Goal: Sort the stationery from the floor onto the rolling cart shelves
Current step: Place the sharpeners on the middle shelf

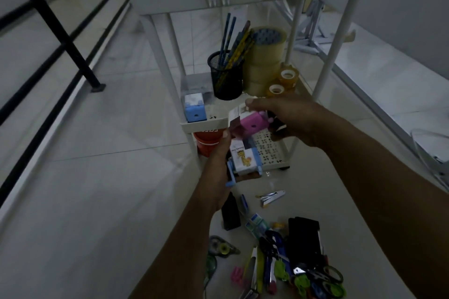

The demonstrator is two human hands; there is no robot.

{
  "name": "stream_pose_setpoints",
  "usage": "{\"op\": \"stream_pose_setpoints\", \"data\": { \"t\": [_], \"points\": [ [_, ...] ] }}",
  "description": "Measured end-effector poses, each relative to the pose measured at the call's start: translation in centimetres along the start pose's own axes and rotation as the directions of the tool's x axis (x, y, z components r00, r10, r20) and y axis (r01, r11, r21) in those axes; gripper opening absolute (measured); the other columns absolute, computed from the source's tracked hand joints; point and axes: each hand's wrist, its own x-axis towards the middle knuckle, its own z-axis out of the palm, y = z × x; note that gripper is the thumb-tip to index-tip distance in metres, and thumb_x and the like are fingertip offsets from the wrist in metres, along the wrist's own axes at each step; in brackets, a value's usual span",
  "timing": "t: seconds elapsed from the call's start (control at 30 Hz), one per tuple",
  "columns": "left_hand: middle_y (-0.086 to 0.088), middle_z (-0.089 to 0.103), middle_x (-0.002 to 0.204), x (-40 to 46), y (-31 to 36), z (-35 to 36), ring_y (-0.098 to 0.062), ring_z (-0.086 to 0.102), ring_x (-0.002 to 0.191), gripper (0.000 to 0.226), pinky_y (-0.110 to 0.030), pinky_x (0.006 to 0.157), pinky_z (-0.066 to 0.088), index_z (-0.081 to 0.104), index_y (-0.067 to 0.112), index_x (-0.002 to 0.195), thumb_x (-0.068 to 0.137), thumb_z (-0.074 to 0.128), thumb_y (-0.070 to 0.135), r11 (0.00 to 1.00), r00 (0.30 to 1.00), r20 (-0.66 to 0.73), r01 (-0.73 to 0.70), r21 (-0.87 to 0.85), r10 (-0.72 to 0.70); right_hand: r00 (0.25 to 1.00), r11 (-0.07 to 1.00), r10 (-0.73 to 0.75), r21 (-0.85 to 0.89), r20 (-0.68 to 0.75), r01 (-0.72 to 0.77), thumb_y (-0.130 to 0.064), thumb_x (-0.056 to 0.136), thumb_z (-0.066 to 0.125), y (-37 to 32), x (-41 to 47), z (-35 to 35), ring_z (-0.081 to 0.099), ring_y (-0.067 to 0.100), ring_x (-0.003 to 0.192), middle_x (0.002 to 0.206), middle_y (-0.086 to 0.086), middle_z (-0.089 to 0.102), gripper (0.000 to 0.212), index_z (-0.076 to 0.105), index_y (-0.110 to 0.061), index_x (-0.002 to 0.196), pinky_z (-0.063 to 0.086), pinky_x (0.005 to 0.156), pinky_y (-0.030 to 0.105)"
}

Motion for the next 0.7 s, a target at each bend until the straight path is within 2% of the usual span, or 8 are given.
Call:
{"op": "stream_pose_setpoints", "data": {
  "t": [0.1,0.17,0.23,0.33,0.47,0.57,0.7],
  "points": [
    [-0.02,0.065,0.111,0.0,0.3,-0.1,-0.035,0.067,0.088,0.06,-0.043,0.066,0.06,0.058,0.008,0.126,0.081,0.054,0.047,0.998,0.998,-0.025,-0.054,-0.013,0.054,0.997,0.998,-0.048,0.027,-0.055,0.05,-0.042,0.073,0.078,-2.2,0.9,0.7,0.058,0.01,0.053,0.063,-0.002,0.064,0.03,0.066,-0.016,0.082,0.052,0.049,0.024],
    [-0.012,0.068,0.111,0.1,0.6,-0.1,-0.031,0.067,0.093,0.053,-0.04,0.069,0.06,0.062,0.015,0.12,0.075,0.06,0.042,0.991,0.991,-0.032,-0.127,0.027,0.128,0.993,0.996,-0.084,0.028,-0.085,0.086,-0.039,0.072,0.079,-3.7,1.8,1.3,0.057,0.005,0.04,0.049,-0.007,0.062,0.026,0.065,-0.018,0.075,0.052,0.048,0.024],
    [0.0,0.071,0.109,0.1,0.6,-0.3,-0.02,0.069,0.097,0.041,-0.03,0.071,0.058,0.064,0.023,0.115,0.076,0.062,0.037,0.978,0.981,-0.031,-0.189,0.094,0.192,0.984,0.991,-0.133,-0.046,-0.121,0.128,-0.039,0.072,0.08,-4.9,2.8,2.5,0.059,0.008,0.041,0.055,-0.003,0.064,0.028,0.065,-0.017,0.081,0.05,0.044,0.02],
    [0.01,0.072,0.109,-0.1,0.7,-0.5,-0.01,0.068,0.101,0.028,-0.02,0.074,0.055,0.064,0.029,0.115,0.088,0.058,0.028,0.965,0.974,-0.014,-0.224,0.136,0.228,0.977,0.956,-0.175,-0.257,-0.125,0.138,-0.039,0.074,0.078,-5.9,4.4,4.7,0.06,0.015,0.055,0.073,0.004,0.063,0.031,0.061,-0.016,0.084,0.047,0.039,0.018],
    [0.002,0.073,0.107,-0.9,0.9,-0.8,-0.021,0.071,0.094,0.025,-0.034,0.066,0.058,0.068,0.036,0.107,0.082,0.065,0.031,0.98,0.984,0.002,-0.177,0.089,0.177,0.973,0.889,-0.197,-0.44,-0.118,0.126,-0.037,0.073,0.077,-6.5,6.2,6.5,0.056,0.012,0.052,0.069,0.003,0.061,0.03,0.062,-0.011,0.078,0.046,0.04,0.018],
    [-0.004,0.07,0.115,-1.6,1.1,-1.2,-0.027,0.069,0.101,0.037,-0.041,0.072,0.059,0.065,0.034,0.114,0.078,0.071,0.036,0.98,0.985,0.004,-0.173,0.099,0.173,0.973,0.846,-0.212,-0.516,-0.093,0.135,-0.035,0.072,0.077,-6.7,6.7,7.0,0.052,0.011,0.049,0.066,0.003,0.058,0.029,0.061,-0.011,0.076,0.041,0.039,0.018],
    [-0.01,0.069,0.115,-2.4,1.3,-1.8,-0.031,0.068,0.101,0.045,-0.046,0.074,0.058,0.062,0.027,0.117,0.074,0.067,0.04,0.981,0.989,0.0,-0.145,0.128,0.147,0.996,0.836,-0.091,-0.544,-0.012,0.07,-0.029,0.078,0.076,-6.9,6.9,7.2,0.046,0.017,0.046,0.061,0.005,0.051,0.028,0.058,-0.01,0.069,0.038,0.04,0.022]
  ]
}}
